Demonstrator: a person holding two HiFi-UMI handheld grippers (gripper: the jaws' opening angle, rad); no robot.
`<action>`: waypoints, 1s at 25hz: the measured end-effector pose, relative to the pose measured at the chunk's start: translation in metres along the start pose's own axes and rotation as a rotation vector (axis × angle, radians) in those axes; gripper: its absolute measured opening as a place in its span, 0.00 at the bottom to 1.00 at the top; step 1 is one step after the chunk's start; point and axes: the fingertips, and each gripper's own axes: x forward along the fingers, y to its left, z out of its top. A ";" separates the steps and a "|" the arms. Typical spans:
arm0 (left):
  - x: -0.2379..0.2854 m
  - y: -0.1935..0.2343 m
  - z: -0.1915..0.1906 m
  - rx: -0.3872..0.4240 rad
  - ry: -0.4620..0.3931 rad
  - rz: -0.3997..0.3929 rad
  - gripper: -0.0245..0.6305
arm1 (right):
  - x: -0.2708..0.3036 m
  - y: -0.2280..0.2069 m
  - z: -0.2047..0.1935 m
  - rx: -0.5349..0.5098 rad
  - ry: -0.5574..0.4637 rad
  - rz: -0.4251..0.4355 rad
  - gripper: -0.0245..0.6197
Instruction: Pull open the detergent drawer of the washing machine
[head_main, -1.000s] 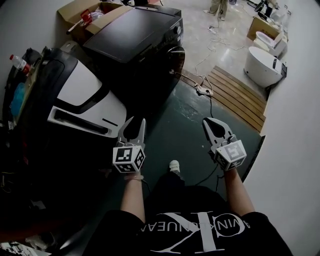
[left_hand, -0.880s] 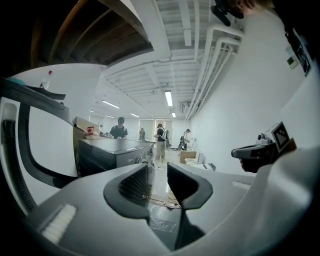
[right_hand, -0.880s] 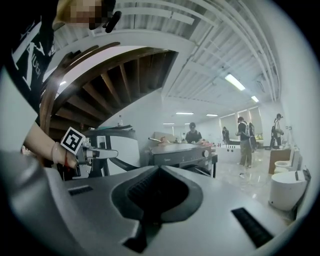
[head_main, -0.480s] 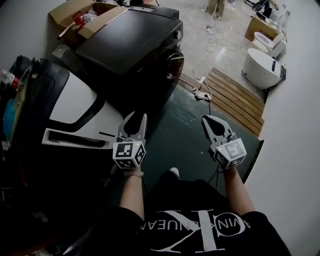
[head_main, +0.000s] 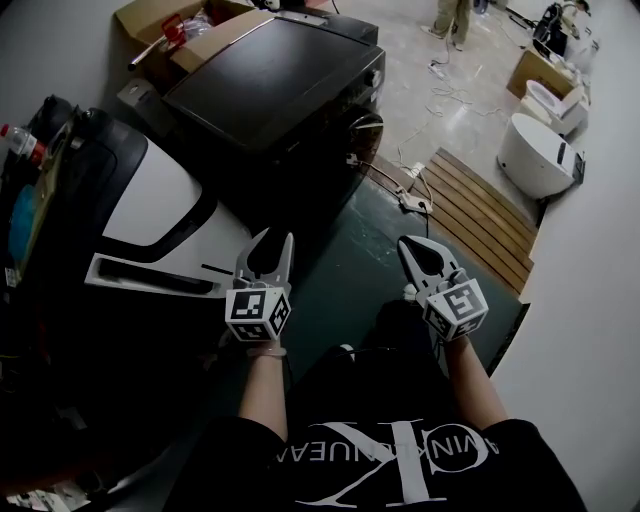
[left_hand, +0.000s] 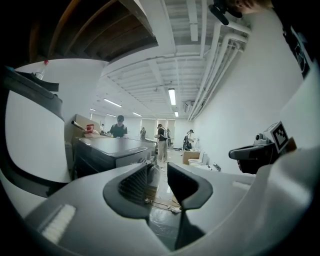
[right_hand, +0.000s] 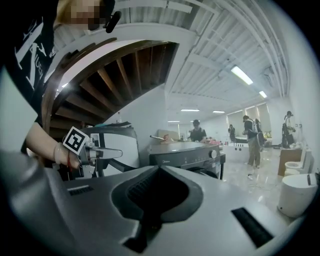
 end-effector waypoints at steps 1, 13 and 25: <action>0.001 0.002 0.000 -0.001 0.000 0.018 0.23 | 0.006 -0.002 -0.001 -0.014 -0.001 0.023 0.06; 0.044 0.016 0.026 -0.030 -0.025 0.273 0.23 | 0.095 -0.048 0.024 -0.118 0.000 0.360 0.06; 0.070 -0.001 0.017 -0.067 0.002 0.442 0.23 | 0.133 -0.085 0.018 -0.126 0.030 0.552 0.06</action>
